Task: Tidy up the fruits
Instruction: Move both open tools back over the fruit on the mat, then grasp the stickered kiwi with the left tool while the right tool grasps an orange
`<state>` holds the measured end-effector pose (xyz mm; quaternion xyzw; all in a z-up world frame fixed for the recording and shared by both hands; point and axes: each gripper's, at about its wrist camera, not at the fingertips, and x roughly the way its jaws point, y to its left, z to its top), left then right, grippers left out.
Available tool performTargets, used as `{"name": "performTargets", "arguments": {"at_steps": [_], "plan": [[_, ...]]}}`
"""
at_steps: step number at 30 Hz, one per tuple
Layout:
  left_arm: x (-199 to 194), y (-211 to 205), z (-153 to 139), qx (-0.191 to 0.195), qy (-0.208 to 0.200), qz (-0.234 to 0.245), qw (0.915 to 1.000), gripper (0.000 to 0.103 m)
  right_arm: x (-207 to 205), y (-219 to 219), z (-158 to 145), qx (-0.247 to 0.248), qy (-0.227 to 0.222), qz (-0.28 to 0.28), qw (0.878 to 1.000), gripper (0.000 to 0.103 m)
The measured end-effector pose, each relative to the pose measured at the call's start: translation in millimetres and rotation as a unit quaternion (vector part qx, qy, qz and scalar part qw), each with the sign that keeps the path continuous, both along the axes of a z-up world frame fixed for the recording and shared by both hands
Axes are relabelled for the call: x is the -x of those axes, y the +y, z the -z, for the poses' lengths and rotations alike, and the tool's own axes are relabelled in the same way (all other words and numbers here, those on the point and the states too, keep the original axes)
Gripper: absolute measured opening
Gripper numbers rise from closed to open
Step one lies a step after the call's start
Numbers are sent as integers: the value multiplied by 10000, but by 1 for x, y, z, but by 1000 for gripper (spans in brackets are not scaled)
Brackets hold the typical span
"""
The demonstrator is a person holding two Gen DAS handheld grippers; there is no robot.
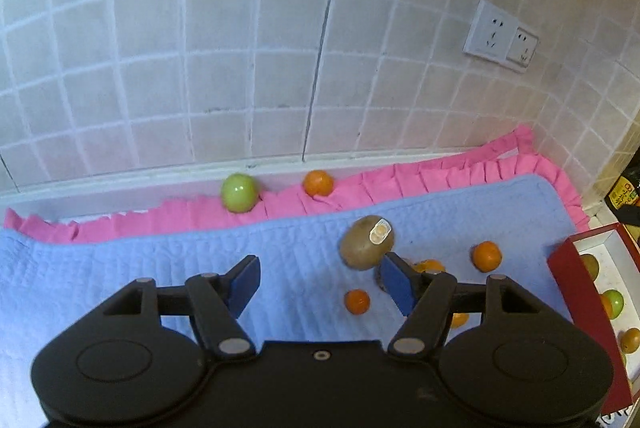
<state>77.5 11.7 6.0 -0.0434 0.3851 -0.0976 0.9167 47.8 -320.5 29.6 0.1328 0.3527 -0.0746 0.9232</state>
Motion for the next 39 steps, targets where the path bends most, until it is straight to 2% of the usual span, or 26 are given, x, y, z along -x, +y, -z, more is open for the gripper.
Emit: {"name": "performTargets", "arguments": {"at_steps": [3,6,12,17,22,25,33,39], "plan": [[-11,0,13,86,135,66,9999,80,-20,19,8,357,47,-266,9990,101],[-18,-2,26,150,307,147,9993,80,-37,28,20,465,201,-398,9979,101],[-48,-18,47,251,614,310,9973,80,-64,21,65,178,688,-339,9969,98],[-70,-38,57,189,662,541,9962,80,-73,24,88,157,840,-559,9948,95],[-91,-53,70,116,835,715,9939,80,-83,36,102,369,944,-809,9916,89],[-100,-58,77,125,910,750,9929,80,-91,39,110,290,1073,-941,9893,84],[-118,-65,98,122,1071,825,9907,80,-109,49,129,234,1280,-1090,9855,83],[-129,-70,113,106,1167,813,9898,80,-122,54,141,209,1426,-1139,9830,74]]}}
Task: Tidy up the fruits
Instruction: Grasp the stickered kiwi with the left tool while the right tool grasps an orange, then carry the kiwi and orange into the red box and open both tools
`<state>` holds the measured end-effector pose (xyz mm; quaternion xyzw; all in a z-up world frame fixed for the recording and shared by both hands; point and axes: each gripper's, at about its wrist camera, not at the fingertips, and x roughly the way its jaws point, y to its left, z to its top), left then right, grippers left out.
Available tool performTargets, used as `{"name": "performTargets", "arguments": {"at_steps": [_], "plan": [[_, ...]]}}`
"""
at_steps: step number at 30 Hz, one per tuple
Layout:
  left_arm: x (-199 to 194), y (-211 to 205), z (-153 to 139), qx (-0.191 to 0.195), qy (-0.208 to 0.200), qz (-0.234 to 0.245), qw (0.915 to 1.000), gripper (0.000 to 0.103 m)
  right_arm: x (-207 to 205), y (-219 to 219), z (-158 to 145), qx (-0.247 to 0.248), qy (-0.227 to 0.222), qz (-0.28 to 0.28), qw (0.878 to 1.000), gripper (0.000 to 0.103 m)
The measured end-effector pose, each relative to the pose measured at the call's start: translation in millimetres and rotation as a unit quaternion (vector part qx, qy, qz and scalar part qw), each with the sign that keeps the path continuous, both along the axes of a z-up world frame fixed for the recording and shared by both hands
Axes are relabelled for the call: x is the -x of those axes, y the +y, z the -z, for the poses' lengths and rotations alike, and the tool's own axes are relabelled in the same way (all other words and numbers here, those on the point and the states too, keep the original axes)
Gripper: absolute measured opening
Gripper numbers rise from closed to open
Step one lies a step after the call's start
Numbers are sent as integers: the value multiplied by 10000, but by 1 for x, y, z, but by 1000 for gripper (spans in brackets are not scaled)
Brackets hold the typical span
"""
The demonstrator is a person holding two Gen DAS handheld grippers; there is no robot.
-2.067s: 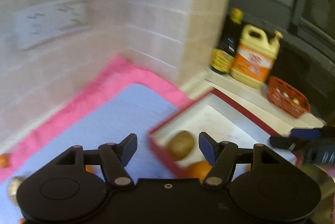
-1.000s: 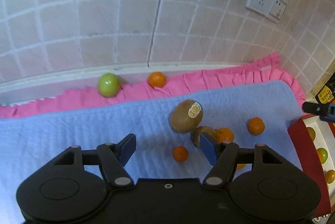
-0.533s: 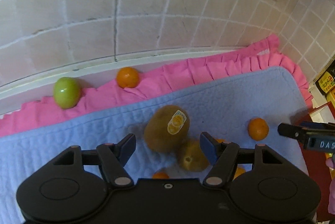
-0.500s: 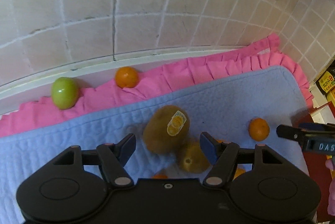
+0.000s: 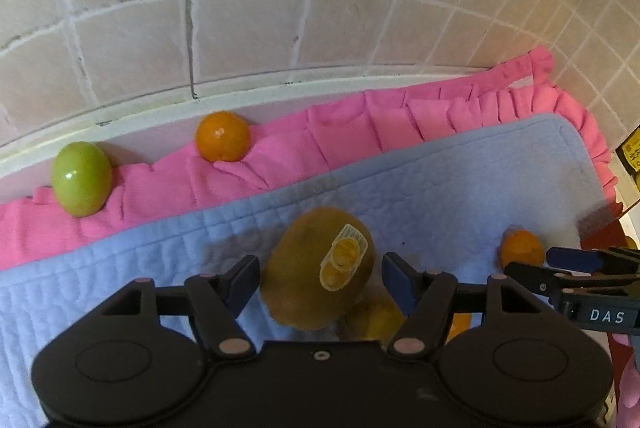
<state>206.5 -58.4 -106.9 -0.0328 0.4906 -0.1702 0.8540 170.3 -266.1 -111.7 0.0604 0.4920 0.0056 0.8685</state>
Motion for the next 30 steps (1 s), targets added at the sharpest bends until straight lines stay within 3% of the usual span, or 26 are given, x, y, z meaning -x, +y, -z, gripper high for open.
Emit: {"name": "performTargets", "arguments": {"at_steps": [8,12,21,30], "plan": [[-3,-7,6,-88,-121,7,9999,80,-8,-1,8,56,30,21,10000,59],[-1,-10,6,-304,-215,39,9993,72,-8,-1,7,47,-30,-64,10000,43],[11,-7,-4,-319,-207,-83,9992,71,4,1,-15,72,-206,-223,9995,42],[39,-20,-48,-309,-618,82,9976,71,46,-14,-63,-20,-651,-53,9979,42]]}}
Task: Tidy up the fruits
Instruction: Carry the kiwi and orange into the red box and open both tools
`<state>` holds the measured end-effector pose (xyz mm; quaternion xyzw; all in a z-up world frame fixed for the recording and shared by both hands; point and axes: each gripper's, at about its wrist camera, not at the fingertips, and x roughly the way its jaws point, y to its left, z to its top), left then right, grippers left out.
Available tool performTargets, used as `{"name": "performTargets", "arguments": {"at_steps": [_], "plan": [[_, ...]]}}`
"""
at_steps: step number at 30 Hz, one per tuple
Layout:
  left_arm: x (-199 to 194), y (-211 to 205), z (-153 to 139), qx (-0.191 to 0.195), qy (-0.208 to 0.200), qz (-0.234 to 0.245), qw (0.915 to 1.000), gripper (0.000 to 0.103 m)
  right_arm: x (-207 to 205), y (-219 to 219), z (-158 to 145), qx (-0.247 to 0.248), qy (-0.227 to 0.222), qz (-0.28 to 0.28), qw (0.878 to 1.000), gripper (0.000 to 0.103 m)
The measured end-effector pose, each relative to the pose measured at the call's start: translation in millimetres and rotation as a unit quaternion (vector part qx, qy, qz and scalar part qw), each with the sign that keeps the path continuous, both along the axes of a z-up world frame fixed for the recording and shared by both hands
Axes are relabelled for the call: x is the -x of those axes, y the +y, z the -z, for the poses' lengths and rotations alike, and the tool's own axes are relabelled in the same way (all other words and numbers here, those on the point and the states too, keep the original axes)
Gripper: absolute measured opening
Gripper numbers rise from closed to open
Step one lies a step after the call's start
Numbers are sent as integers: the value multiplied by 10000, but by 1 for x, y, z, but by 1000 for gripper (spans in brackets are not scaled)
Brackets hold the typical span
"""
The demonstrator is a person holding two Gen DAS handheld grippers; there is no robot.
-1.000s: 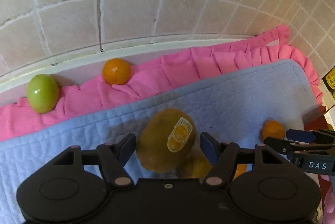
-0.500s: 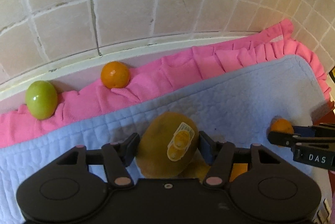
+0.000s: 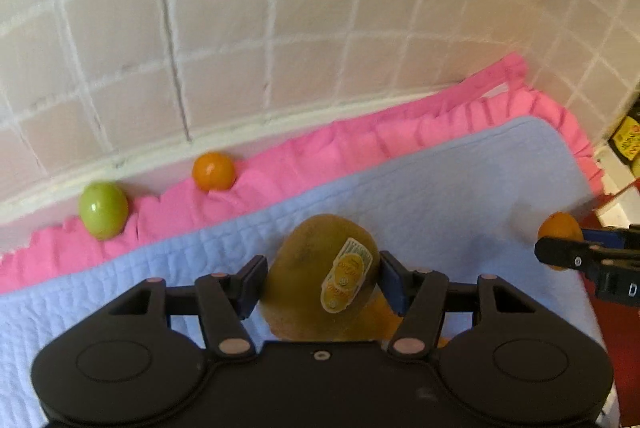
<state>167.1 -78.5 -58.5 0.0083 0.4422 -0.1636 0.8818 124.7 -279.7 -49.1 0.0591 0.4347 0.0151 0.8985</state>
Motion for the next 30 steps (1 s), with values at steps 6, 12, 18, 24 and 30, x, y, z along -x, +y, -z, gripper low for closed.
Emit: {"name": "performTargets", "arguments": {"at_steps": [6,12,18,24,30], "plan": [[29,-29,-38,16,-422,283,9987,71,46,-23,-28,-186,-312,225,9991,42],[58,-76,-64,39,-691,811,9943,71,95,-65,-45,-292,-497,712,9958,42],[72,-142,-85,186,-882,1585,9832,71,143,-131,-68,-160,-747,1523,9854,42],[92,-213,-91,395,-926,2369,9663,71,187,-204,-97,101,-993,2380,9661,42],[89,-276,-83,679,-703,2900,9520,71,207,-238,-100,273,-1016,2612,9595,42]]}}
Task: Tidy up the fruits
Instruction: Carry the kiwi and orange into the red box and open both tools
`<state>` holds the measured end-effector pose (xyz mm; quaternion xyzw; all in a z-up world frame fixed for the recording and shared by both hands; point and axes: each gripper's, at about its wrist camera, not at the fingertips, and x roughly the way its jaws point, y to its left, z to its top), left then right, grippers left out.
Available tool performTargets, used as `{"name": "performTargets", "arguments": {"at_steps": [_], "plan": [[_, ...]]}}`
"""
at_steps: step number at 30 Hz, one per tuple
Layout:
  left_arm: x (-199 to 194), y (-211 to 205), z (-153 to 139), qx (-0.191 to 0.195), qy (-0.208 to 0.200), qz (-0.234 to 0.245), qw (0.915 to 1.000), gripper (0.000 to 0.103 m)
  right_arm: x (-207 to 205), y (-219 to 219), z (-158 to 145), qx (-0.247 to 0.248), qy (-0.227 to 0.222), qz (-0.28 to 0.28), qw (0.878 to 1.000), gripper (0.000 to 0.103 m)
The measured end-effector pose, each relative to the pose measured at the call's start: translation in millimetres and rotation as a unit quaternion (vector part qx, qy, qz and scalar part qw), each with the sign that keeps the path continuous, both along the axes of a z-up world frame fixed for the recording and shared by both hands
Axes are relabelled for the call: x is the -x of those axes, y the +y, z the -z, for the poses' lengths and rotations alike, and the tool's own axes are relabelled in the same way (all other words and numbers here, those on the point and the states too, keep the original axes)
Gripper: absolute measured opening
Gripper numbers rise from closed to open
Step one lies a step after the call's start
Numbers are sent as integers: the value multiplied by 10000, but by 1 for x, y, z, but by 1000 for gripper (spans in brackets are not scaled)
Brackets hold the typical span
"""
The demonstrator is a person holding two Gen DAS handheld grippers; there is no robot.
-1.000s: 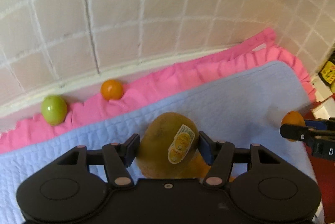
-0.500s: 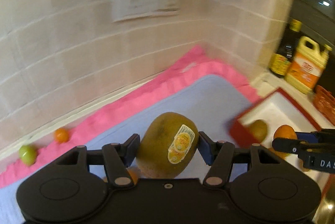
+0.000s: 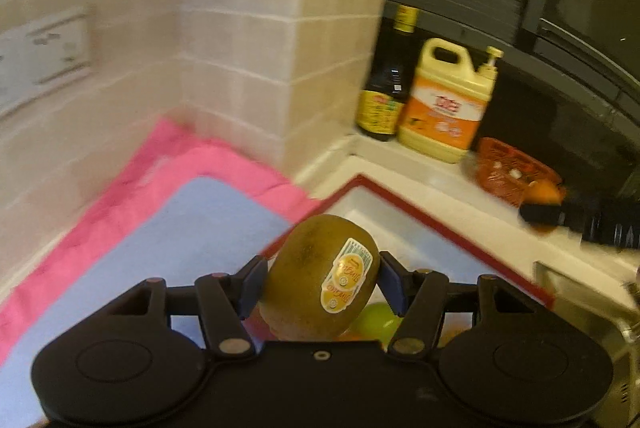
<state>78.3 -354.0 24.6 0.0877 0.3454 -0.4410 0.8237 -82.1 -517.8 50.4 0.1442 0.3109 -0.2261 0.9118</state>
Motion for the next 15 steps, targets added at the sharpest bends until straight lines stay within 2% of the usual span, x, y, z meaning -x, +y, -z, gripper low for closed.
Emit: {"name": "performTargets", "arguments": {"at_steps": [4,9,15], "plan": [[-20,-47,16,-93,176,166,9997,71,-9,-15,30,-297,313,-53,9991,42],[-42,-99,52,-461,456,427,9970,71,-32,-20,72,-734,662,-358,9945,42],[-56,-130,90,-769,742,437,9933,71,-51,-25,104,-891,742,-471,9921,42]]}}
